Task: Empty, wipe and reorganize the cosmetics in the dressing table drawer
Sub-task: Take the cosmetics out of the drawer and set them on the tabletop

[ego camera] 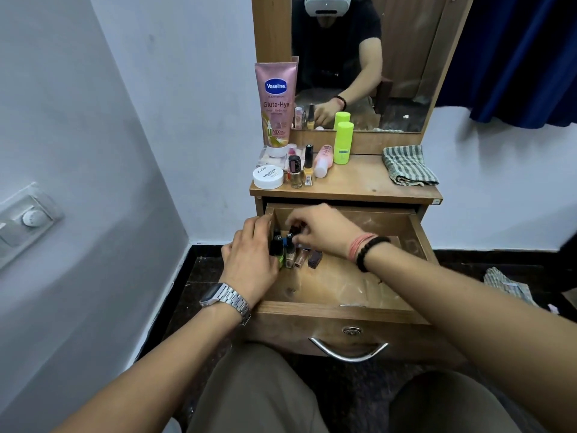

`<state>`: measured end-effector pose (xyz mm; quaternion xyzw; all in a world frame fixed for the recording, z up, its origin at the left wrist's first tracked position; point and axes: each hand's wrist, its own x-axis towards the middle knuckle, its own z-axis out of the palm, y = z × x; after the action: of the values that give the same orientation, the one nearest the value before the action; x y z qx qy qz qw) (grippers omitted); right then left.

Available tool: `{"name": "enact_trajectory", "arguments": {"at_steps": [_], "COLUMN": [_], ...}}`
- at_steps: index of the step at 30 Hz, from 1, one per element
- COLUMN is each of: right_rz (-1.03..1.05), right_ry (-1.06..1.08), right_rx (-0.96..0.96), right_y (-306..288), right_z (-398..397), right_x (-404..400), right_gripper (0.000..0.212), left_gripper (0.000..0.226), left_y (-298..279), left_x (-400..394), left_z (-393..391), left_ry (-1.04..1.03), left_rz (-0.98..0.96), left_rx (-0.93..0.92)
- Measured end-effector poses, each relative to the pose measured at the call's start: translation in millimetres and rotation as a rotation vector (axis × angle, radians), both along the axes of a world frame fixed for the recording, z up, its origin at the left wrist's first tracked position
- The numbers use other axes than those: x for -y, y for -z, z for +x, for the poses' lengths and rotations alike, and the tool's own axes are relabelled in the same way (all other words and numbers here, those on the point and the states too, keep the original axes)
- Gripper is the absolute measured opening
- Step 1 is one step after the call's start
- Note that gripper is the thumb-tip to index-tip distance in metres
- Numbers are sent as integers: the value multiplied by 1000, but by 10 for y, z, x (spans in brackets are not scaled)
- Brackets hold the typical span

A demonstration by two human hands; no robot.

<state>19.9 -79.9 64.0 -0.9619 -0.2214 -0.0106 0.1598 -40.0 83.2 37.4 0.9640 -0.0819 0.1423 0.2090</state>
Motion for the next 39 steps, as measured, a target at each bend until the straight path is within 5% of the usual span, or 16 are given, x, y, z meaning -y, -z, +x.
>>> {"name": "enact_trajectory", "arguments": {"at_steps": [10,19,39], "right_rz": [140,447,281], "right_ry": [169,240,338], "right_rx": [-22,197,263], "right_y": [306,-574,-686], "right_z": [-98,83,806], "right_x": [-78,464,301], "right_gripper": [13,23,26], "left_gripper": [70,69,66], "left_y": [-13,-9,19], "left_x": [-6,-6,-18], "left_z": [-11,-4,24], "left_ry": [1,3,7], "left_rz": [15,8,-6], "left_rx": [-6,-5,-1]}}
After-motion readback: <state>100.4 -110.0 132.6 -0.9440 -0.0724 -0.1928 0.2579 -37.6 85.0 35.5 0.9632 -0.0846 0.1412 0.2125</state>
